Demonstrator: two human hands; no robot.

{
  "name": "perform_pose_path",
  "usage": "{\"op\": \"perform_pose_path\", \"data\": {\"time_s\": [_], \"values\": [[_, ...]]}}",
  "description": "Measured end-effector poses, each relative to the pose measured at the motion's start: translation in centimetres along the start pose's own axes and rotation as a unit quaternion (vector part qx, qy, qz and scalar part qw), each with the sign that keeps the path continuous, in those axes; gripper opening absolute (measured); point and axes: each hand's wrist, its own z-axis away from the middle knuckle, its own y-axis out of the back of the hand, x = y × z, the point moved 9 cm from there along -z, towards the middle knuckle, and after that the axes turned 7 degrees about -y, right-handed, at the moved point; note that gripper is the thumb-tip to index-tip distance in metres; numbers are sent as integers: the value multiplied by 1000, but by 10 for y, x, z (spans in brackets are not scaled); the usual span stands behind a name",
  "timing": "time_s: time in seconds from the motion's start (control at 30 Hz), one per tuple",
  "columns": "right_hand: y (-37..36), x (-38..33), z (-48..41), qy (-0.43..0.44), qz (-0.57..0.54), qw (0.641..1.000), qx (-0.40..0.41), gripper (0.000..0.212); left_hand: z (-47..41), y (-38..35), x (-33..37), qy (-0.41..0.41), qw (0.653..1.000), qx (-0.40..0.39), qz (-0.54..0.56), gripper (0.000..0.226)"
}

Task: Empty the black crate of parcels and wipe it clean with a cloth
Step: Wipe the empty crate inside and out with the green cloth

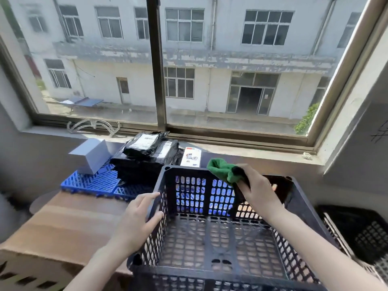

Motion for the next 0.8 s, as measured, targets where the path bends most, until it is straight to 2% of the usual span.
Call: {"op": "perform_pose_path", "data": {"time_s": [0.23,0.43,0.67,0.8], "values": [[-79,-56,27,37,-69,993,-86,31,62,8,-12,83,995,-8,61,85],[-136,-101,55,65,-85,981,-161,38,87,12,-27,80,991,-34,103,115],[-193,-131,98,138,16,948,-288,45,87,21,-40,22,994,-47,99,111],[-205,-137,112,165,44,942,-290,57,86,19,-48,7,993,-44,108,106]]}}
